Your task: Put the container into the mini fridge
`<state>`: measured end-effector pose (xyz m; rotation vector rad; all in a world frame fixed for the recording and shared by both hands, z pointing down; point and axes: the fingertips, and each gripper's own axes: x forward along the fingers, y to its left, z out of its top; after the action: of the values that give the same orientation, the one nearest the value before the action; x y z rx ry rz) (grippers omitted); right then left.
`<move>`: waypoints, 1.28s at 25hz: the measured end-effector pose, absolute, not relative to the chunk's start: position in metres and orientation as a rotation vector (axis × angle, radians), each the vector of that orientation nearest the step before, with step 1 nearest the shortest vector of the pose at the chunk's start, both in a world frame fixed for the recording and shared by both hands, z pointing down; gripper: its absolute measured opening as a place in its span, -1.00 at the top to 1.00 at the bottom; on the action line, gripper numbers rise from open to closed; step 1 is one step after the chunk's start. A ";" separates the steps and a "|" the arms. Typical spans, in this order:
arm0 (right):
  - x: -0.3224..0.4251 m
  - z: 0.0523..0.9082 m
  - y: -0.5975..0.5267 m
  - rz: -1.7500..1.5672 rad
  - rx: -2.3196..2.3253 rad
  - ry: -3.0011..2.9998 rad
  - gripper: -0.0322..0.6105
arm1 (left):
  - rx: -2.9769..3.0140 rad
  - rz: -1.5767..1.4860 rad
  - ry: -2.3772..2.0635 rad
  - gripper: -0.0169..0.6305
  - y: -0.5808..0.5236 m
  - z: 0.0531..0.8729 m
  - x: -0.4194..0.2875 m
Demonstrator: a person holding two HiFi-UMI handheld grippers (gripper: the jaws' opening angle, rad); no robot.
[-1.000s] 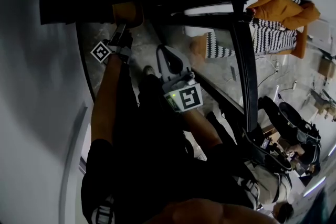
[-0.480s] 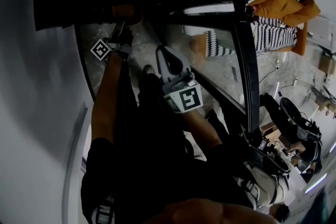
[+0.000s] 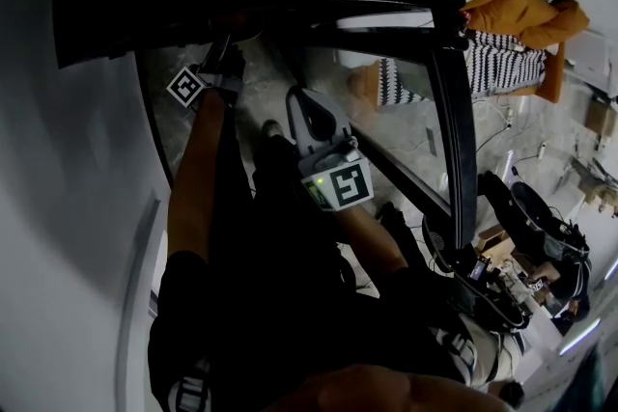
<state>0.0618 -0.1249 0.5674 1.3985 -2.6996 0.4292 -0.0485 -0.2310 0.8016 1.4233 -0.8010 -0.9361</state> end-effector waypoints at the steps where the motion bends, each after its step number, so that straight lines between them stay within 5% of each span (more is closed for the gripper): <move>1: 0.062 0.567 -0.124 0.429 1.398 -2.699 0.89 | 1.422 -0.945 -0.799 0.31 -0.232 0.800 -0.049; 32: 0.056 0.558 -0.121 0.435 1.414 -2.735 0.89 | 1.383 -1.026 -0.832 0.31 -0.240 0.790 -0.052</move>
<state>0.0559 -0.1207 0.5575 1.4139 -2.7346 0.4345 -0.0518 -0.2401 0.7897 1.3831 -0.8320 -1.0263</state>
